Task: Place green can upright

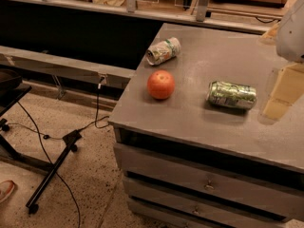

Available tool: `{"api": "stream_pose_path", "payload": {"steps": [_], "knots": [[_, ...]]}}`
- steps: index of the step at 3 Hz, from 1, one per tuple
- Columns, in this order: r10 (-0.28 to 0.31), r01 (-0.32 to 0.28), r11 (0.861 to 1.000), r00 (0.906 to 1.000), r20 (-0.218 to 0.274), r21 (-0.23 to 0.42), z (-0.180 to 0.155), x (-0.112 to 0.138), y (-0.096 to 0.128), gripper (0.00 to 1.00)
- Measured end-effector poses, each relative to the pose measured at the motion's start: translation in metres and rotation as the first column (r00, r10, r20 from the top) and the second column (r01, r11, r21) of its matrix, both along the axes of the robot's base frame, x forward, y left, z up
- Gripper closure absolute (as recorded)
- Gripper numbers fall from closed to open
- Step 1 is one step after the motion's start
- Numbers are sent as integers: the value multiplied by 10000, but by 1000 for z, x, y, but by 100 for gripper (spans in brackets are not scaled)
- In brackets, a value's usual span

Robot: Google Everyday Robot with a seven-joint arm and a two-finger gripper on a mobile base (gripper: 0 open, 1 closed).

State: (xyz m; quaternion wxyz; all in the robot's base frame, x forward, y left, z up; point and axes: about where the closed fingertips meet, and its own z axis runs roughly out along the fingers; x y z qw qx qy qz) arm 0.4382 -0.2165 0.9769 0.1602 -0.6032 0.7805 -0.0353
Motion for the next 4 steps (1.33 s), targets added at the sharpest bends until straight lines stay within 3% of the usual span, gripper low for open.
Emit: {"api": "stream_pose_path", "payload": {"steps": [1, 2, 3, 4], "knots": [[4, -4, 10000, 10000, 22, -11, 0, 1, 0, 0], [443, -458, 9973, 9987, -270, -574, -26, 21, 18, 0], [807, -916, 9883, 9926, -911, -1223, -70, 52, 35, 0], [656, -903, 9811, 9873, -1449, -1710, -102, 80, 38, 0]]}}
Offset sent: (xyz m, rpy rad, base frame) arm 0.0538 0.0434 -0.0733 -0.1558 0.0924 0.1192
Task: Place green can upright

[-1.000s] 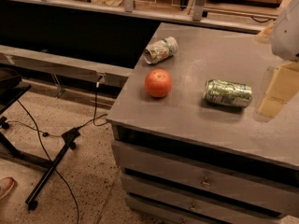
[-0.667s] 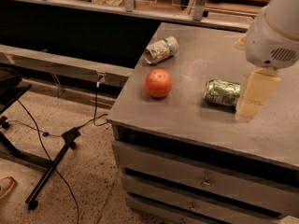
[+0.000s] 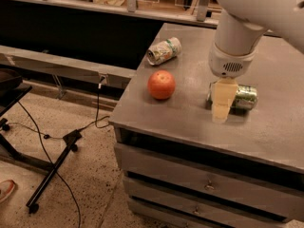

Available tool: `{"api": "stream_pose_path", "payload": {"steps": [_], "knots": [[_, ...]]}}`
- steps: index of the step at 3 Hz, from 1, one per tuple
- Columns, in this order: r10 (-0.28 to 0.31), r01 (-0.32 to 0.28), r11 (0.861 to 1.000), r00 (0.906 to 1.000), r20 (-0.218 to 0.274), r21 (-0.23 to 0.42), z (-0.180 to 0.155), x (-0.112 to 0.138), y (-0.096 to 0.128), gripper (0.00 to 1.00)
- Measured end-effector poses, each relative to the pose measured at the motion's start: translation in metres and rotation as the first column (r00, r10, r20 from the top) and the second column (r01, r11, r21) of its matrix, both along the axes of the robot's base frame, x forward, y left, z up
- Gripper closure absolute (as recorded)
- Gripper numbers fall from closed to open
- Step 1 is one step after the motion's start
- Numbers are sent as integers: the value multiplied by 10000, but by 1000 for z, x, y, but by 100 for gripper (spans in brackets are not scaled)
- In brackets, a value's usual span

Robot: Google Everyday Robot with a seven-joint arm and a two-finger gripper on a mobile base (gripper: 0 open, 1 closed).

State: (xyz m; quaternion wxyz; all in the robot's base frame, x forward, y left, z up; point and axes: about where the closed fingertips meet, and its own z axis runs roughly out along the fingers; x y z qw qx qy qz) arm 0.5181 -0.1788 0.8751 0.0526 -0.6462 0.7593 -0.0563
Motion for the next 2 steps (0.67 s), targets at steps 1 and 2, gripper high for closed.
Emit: {"api": "stream_pose_path", "payload": {"steps": [1, 2], "knots": [[19, -19, 10000, 10000, -85, -79, -6, 5, 1, 0], [-303, 302, 9995, 9995, -101, -58, -9, 13, -2, 0]]}}
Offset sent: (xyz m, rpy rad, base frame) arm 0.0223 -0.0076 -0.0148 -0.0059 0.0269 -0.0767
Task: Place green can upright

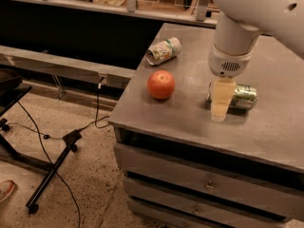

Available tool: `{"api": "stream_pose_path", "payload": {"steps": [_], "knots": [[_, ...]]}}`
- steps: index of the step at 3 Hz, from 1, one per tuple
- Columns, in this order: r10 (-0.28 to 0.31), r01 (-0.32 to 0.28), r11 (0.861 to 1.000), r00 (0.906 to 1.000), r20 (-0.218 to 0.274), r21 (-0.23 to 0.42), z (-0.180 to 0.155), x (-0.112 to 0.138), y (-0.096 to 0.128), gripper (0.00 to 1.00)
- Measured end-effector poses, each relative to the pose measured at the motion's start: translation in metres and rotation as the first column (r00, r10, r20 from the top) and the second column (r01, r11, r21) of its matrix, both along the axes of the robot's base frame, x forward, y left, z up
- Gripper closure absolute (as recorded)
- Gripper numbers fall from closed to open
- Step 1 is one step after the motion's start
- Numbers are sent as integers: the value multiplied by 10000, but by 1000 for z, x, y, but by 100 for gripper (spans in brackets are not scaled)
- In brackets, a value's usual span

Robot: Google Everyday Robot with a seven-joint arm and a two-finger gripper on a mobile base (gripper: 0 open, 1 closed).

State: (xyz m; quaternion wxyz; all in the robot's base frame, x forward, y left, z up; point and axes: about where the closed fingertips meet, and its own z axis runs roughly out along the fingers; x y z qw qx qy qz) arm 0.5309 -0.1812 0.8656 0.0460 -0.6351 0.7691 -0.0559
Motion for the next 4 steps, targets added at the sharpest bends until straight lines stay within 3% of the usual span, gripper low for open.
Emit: {"api": "stream_pose_path", "payload": {"steps": [2, 4], "knots": [[-877, 881, 9960, 9958, -257, 140, -27, 21, -12, 0], [-1103, 1107, 9938, 9932, -371, 85, -38, 24, -15, 41]]}}
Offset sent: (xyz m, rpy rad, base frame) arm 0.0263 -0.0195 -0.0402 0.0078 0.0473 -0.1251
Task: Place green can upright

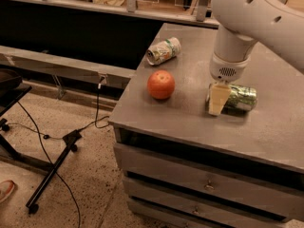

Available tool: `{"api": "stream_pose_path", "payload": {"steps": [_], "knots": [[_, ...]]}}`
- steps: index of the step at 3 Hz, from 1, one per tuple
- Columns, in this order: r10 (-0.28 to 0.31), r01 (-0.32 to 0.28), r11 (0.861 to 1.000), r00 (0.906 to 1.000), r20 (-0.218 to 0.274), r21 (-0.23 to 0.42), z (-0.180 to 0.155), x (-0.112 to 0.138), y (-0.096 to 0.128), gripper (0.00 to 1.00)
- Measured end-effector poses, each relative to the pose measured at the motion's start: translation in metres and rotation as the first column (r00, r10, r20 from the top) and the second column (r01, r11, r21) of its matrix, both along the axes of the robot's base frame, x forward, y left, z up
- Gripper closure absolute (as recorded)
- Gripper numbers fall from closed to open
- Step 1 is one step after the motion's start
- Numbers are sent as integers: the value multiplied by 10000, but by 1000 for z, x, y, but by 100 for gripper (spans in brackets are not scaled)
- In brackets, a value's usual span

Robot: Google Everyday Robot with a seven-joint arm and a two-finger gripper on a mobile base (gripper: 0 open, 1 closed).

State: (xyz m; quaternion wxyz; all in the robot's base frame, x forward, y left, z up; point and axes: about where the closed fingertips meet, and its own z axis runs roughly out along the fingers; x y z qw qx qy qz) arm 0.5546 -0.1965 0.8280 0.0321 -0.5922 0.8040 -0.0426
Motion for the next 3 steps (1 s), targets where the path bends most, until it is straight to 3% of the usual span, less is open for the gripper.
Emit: {"api": "stream_pose_path", "payload": {"steps": [2, 3], "knots": [[6, -6, 10000, 10000, 19, 6, 0, 0, 0, 89], [295, -294, 9994, 9996, -27, 197, 20, -3, 1, 100]]}}
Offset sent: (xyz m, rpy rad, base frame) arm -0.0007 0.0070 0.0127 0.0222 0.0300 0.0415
